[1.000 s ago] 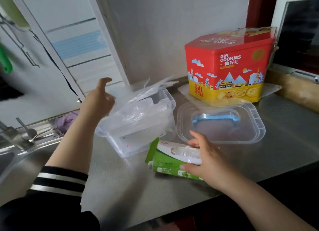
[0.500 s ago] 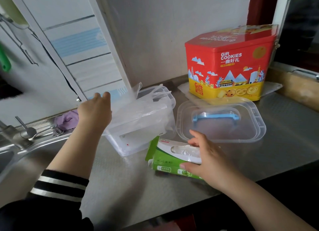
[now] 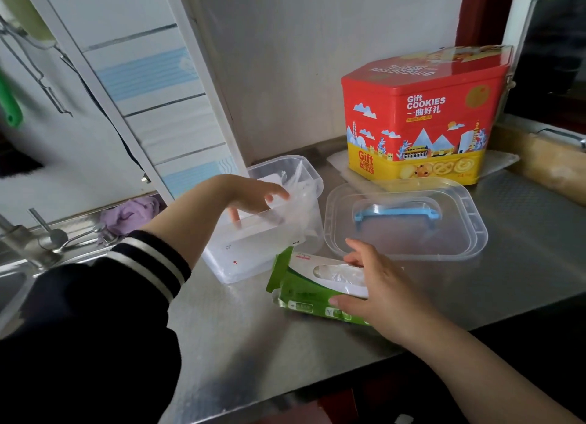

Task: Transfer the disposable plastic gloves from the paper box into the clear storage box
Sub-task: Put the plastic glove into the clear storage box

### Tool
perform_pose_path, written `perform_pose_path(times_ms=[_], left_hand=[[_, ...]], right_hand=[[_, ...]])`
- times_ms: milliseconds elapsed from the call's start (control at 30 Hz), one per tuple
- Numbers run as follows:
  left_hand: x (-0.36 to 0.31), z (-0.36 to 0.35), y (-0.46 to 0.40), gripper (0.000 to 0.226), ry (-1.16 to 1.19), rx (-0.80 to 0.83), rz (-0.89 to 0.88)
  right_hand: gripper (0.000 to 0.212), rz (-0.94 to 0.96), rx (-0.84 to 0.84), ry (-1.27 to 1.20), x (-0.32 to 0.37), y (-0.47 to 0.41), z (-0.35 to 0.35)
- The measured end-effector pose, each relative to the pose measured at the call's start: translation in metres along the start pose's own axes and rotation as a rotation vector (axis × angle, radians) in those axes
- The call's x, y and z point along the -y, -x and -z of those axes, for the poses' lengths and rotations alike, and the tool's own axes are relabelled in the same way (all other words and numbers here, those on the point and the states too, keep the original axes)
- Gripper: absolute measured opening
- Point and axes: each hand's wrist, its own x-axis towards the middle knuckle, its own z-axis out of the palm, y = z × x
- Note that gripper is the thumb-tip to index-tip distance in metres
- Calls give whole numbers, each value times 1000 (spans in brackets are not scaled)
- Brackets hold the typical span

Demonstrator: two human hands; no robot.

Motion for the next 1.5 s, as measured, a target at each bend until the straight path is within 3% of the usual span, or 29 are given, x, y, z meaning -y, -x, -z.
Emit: perform_pose_path(times_ms=[200, 333, 400, 467, 567, 633, 667, 733, 833, 900, 1033, 1167, 1367, 1500], left_hand=[[0, -25, -30, 33, 94, 133, 84], [3, -14, -24, 54, 12, 102, 43], [3, 3, -6, 61, -207, -50, 23], [-6, 13, 19, 49, -366, -352, -40], [-27, -3, 58, 20, -159, -895, -267], [-40, -33, 74, 8, -9, -1038, -444], [-44, -50, 78, 7, 37, -993, -518], [-42, -84, 72, 20, 122, -755, -599], [-28, -122, 51, 53, 260, -409, -553], [-21, -135, 42, 61, 412, -285, -508], [-15, -144, 34, 67, 615, -202, -546], [-14, -147, 33, 70, 603, -226, -597], [-13, -148, 31, 76, 580, -230, -639], [-13, -148, 30, 76, 569, -244, -651]], right_hand=[[92, 8, -2, 5, 2, 0, 3], [88, 16, -2, 15, 2, 2, 3], [83, 25, -8, 33, 2, 2, 3], [76, 33, -16, 56, 3, 3, 3], [51, 34, -51, 48, 3, 0, 2], [34, 6, -102, -32, 4, -2, 3], [28, -16, -116, -70, 4, -3, 4], [22, -61, -120, -115, 4, -6, 5], [7, -66, -162, -163, 1, -11, -1], [6, -44, -202, -137, -1, -14, -4], [14, 57, -229, -1, -1, -16, -5], [16, 68, -167, -30, 2, -16, -4], [11, -3, 120, -163, 2, -29, 14], [8, 23, 105, -19, 6, -33, 11]])
